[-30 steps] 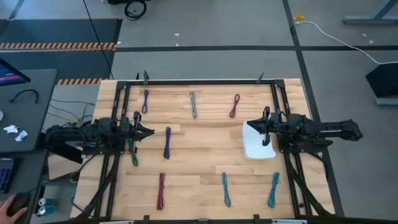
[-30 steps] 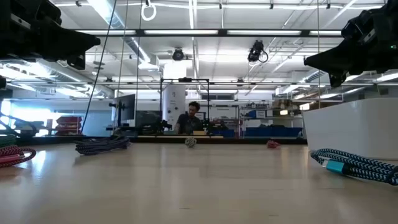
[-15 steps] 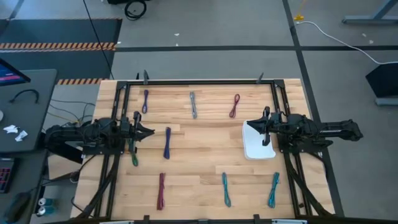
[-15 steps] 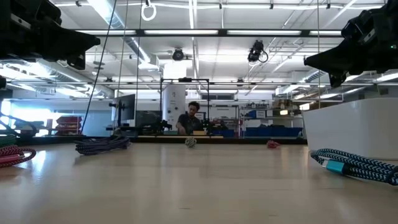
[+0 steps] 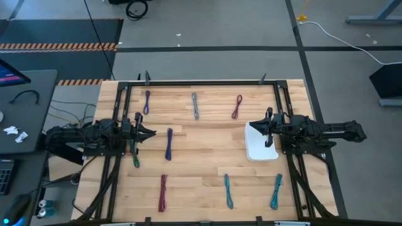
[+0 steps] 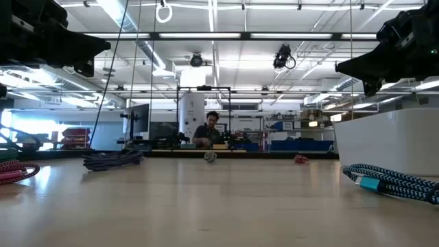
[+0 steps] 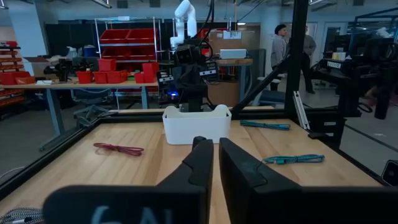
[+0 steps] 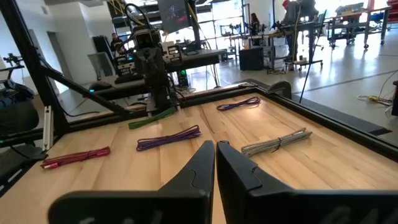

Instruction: Pick and place USB-C Cables

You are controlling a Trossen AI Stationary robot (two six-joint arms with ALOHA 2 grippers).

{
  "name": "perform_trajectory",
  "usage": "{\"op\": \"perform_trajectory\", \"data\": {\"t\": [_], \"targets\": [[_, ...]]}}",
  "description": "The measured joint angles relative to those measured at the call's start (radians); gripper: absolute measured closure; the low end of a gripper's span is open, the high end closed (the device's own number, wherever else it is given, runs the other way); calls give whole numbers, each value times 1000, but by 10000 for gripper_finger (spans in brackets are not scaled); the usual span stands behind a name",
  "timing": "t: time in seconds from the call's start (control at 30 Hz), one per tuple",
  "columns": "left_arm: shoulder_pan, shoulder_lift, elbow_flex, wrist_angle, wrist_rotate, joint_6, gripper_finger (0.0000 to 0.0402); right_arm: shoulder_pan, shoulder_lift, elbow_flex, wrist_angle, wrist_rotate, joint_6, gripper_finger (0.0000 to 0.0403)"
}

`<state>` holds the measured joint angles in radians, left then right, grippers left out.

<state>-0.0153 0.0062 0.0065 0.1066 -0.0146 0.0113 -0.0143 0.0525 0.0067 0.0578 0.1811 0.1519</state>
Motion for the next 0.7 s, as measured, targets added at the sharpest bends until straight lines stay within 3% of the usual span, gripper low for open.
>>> {"op": "perform_trajectory", "data": {"t": [0.2, 0.27, 0.37, 0.47, 0.6, 0.7], "targets": [[0, 0, 0, 0, 0, 0, 367, -1, 3, 0, 91, 8, 26, 380], [0, 0, 0, 0, 0, 0, 364, -1, 4, 0, 233, 21, 170, 380], [0, 0, 0, 0, 0, 0, 363, -4, 7, 0, 500, 133, 372, 380], [0, 0, 0, 0, 0, 0, 367, -4, 7, 4, 725, 220, 424, 380], [0, 0, 0, 0, 0, 0, 372, -4, 38, 102, 727, 304, 372, 381], [0, 0, 0, 0, 0, 0, 374, -5, 148, 242, 647, 288, 302, 382]]}}
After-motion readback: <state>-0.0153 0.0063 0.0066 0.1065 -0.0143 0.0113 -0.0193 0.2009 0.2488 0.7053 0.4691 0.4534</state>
